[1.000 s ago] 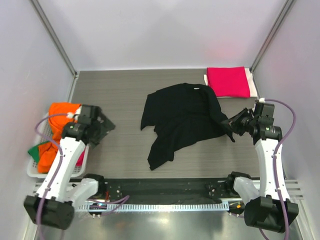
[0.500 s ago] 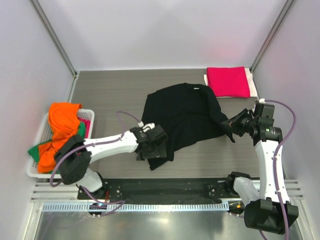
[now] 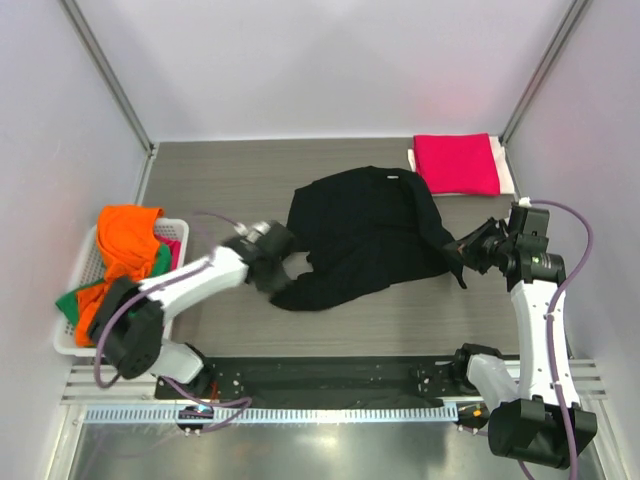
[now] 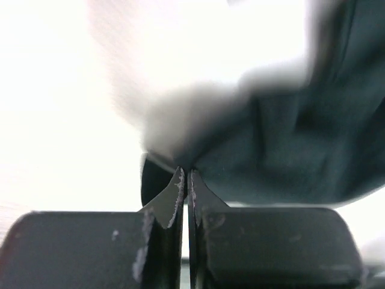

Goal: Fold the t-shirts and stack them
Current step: Flatten the tshirt out

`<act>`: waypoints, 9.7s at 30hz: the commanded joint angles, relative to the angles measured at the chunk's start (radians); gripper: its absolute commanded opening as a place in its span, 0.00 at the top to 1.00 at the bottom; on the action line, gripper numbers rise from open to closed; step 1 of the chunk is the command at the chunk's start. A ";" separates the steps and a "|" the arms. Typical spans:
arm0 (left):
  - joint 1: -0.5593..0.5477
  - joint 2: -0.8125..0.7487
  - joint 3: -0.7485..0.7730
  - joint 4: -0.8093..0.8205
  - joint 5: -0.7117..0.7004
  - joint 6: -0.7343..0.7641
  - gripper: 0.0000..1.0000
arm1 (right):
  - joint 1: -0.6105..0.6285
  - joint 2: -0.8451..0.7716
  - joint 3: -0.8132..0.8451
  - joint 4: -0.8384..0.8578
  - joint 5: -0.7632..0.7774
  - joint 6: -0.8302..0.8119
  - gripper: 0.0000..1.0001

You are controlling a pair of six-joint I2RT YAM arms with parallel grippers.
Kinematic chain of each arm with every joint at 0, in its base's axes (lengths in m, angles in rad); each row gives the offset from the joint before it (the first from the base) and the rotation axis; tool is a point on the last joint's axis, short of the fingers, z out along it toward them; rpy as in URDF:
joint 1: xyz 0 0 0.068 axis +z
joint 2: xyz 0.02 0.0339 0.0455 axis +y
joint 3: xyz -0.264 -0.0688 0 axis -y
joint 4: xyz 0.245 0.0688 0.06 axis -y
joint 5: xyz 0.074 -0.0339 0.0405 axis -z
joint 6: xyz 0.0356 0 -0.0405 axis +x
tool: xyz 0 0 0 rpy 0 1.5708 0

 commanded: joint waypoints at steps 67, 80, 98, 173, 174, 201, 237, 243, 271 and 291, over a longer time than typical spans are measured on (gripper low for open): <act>0.034 -0.138 0.546 -0.354 -0.301 0.367 1.00 | 0.019 0.097 0.266 -0.013 -0.032 0.007 0.99; 0.036 -0.495 1.015 -0.459 -0.281 0.490 1.00 | 0.013 0.087 1.090 -0.219 0.215 0.052 0.99; 0.036 -0.549 0.999 -0.357 -0.233 0.501 1.00 | 0.320 0.068 1.407 -0.073 0.639 -0.221 0.99; 0.477 0.114 0.017 0.150 0.024 0.304 0.50 | 0.331 0.154 -0.498 0.402 0.330 0.193 0.01; 0.477 0.118 0.017 0.152 0.021 0.304 0.50 | 0.329 0.154 -0.498 0.402 0.329 0.191 0.01; 0.474 0.063 0.113 0.026 -0.099 0.335 0.98 | 0.331 0.159 -0.507 0.402 0.326 0.174 0.02; 0.612 0.249 0.496 -0.037 -0.112 0.476 1.00 | 0.331 0.169 -0.499 0.413 0.306 0.171 0.03; 0.785 0.605 1.100 -0.214 -0.064 0.502 1.00 | 0.331 0.183 -0.453 0.412 0.271 0.167 0.05; 0.746 0.501 0.752 -0.055 0.110 0.469 0.04 | 0.489 0.845 0.515 0.375 0.050 -0.057 0.02; 0.753 0.860 0.999 -0.011 0.138 0.416 0.05 | 0.405 1.654 1.297 0.358 0.005 -0.062 0.04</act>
